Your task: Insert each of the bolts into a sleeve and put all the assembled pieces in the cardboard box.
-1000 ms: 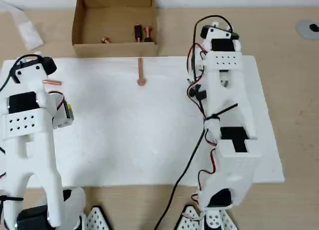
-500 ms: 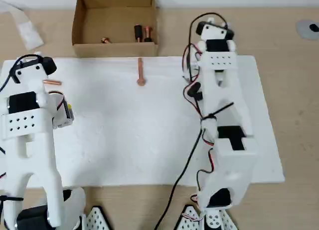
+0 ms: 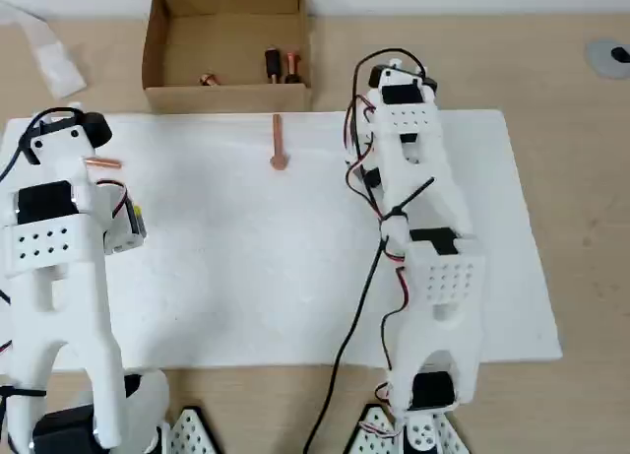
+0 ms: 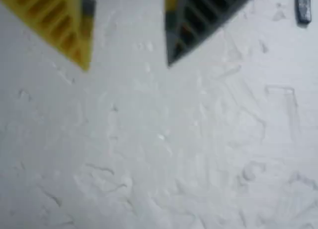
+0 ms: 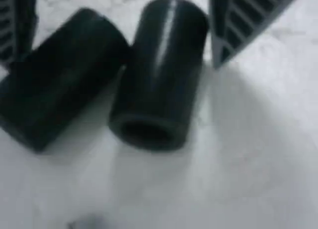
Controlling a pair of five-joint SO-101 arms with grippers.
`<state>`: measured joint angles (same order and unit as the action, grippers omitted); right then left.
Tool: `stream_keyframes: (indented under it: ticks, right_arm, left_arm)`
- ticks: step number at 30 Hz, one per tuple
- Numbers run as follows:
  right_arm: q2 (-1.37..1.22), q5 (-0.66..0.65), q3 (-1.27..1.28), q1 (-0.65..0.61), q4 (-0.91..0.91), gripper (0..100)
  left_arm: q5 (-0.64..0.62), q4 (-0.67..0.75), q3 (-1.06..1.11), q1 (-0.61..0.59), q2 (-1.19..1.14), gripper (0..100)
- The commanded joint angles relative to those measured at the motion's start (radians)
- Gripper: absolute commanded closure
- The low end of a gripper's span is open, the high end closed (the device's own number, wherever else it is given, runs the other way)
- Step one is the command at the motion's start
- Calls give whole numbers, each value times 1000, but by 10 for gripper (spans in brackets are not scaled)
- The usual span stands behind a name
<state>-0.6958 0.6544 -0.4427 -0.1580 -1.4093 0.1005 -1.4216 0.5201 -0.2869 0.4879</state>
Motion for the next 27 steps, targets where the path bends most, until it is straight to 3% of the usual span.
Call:
stream_keyframes:
  ticks: [1,18,24,27]
  right_arm:
    - [-35,9,-64,-19,2,749]
    - [-186,0,-302,-58,-187,751]
    - [-200,-2,-354,-62,-222,895]
    - [-200,-46,-375,-64,-247,913]
  left_arm:
    - [-3,-5,-25,8,10,891]
    - [-3,-5,-25,8,10,891]
    - [-3,-5,-25,8,10,891]
    - [-3,-5,-25,8,10,891]
